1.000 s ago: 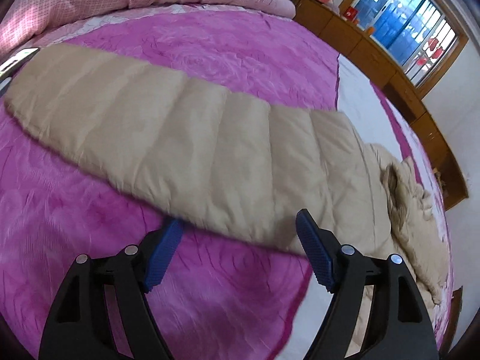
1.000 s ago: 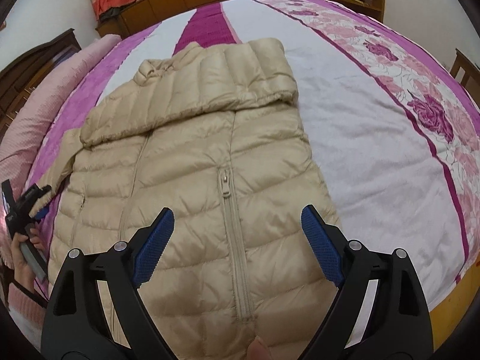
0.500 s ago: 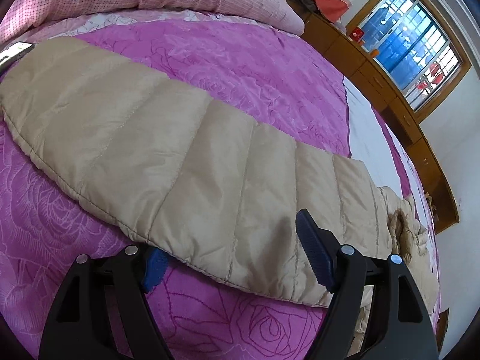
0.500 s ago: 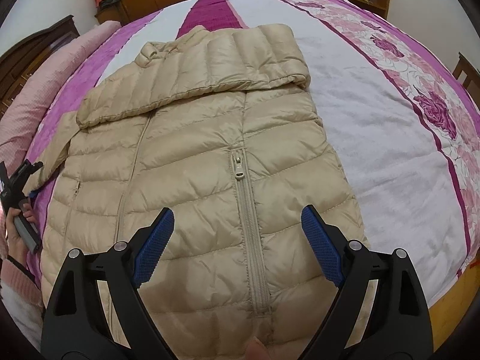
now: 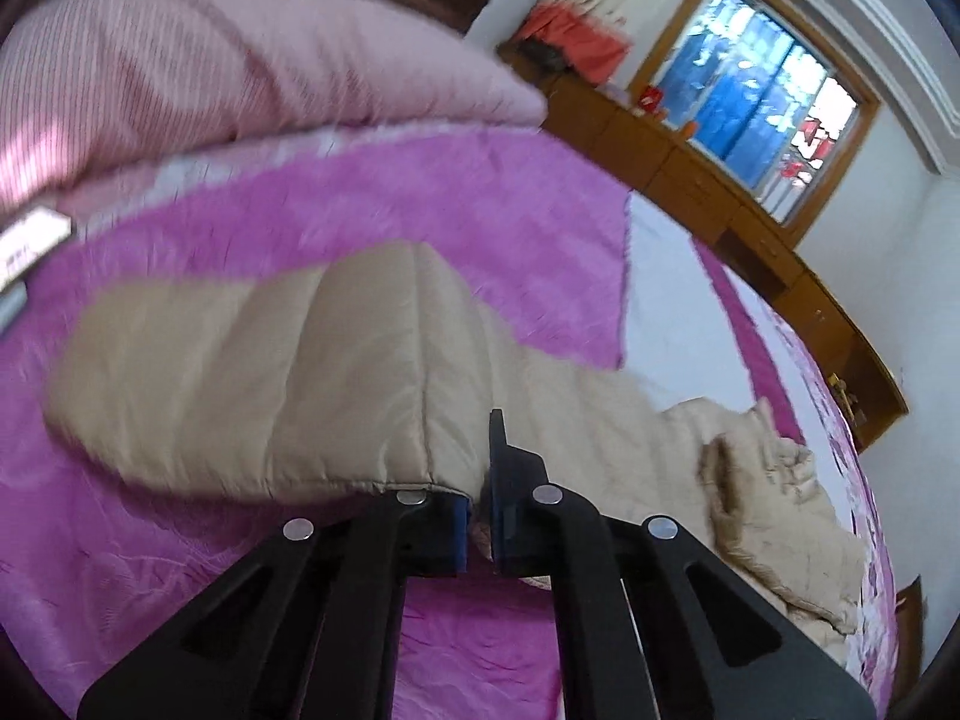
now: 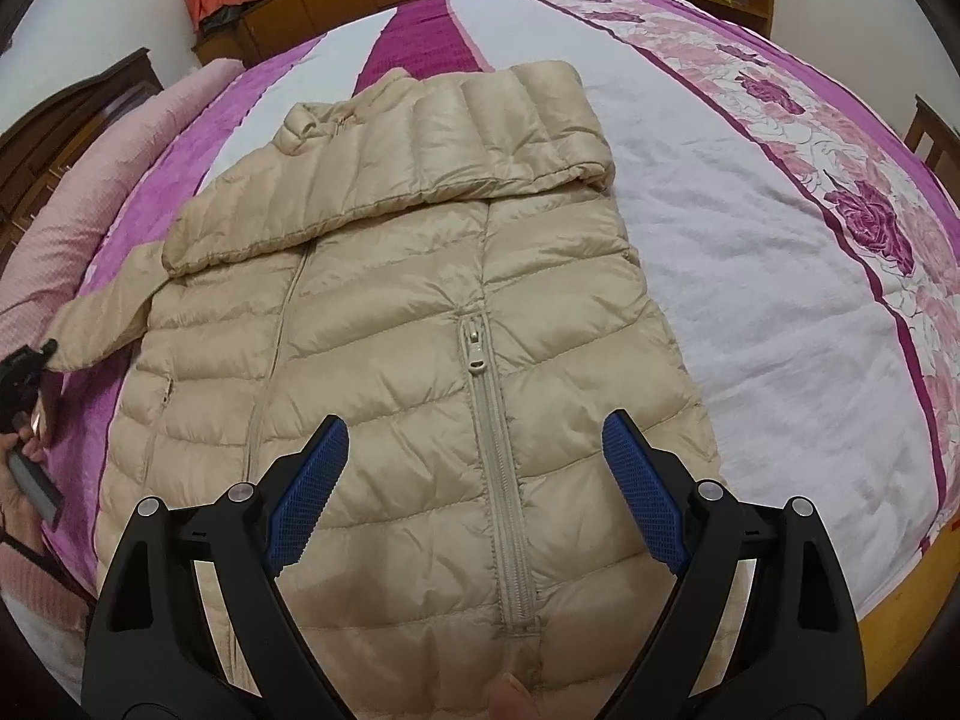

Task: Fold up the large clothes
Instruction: 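Fold the held sleeve across the jacket chest and open the left tool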

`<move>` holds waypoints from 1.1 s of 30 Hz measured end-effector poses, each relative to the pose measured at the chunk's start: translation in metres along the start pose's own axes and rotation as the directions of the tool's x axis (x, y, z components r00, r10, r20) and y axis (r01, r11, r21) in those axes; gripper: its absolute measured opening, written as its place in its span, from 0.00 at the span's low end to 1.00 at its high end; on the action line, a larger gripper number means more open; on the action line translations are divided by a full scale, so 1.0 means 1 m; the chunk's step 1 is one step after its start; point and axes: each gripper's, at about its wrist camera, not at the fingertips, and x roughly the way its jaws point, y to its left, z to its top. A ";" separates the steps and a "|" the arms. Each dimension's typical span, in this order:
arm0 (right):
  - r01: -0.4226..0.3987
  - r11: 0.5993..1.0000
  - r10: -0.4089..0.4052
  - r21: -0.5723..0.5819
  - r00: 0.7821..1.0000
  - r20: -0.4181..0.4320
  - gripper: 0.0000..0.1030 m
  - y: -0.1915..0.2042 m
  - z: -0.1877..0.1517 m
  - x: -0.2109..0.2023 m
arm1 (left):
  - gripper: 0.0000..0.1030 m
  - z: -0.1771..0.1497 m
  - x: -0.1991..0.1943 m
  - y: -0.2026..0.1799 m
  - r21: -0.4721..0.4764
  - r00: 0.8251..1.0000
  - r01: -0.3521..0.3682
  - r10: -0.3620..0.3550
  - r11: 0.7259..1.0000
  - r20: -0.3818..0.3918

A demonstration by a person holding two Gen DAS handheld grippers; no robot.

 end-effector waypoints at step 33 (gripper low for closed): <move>0.005 0.994 -0.016 0.110 0.995 0.103 0.83 -0.055 0.005 -0.043 | 0.05 -0.103 0.017 -0.253 0.360 0.935 0.338 -0.266 0.870 -0.235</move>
